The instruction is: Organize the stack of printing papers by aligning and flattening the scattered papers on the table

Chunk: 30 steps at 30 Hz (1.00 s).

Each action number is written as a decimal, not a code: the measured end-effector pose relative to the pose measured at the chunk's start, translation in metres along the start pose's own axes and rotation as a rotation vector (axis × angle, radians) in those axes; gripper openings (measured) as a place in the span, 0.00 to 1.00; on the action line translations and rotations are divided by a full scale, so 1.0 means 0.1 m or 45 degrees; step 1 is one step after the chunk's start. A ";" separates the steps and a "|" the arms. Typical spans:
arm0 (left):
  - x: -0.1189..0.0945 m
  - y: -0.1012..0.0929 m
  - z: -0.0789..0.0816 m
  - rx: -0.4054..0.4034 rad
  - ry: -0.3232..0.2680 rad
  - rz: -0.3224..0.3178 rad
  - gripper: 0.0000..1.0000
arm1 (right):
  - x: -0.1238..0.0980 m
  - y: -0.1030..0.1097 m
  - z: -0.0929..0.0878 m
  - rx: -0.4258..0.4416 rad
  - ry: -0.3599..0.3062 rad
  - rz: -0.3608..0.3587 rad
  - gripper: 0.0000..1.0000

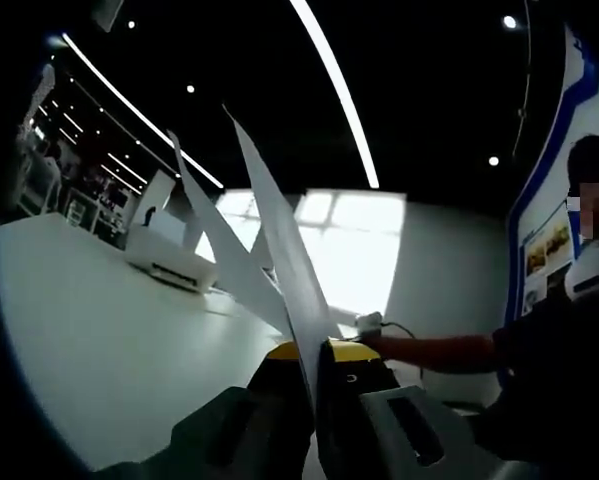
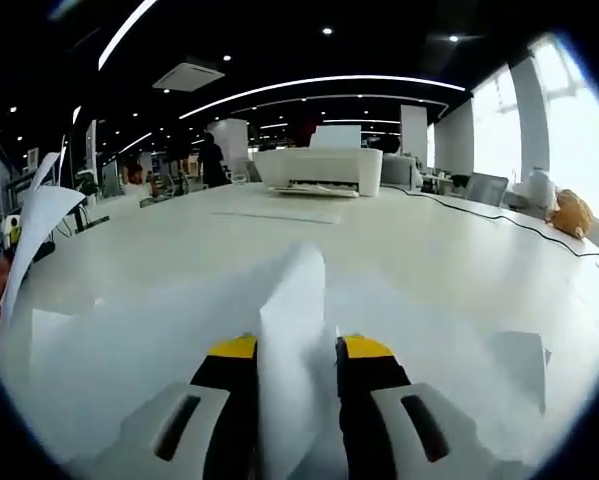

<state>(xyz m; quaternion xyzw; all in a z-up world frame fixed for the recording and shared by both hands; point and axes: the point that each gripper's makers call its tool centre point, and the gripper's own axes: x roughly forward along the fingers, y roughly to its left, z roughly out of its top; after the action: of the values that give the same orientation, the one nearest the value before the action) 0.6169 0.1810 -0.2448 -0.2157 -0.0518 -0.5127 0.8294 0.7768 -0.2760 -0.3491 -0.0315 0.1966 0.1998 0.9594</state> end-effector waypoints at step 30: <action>0.00 0.00 0.01 -0.004 -0.009 0.000 0.07 | -0.69 0.74 1.23 -0.161 -0.437 0.175 0.13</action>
<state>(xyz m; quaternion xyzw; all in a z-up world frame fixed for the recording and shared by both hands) 0.6173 0.1815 -0.2438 -0.2188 -0.0538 -0.5121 0.8288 0.7341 -0.2164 -0.2073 -0.0436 0.0189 0.2793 0.9590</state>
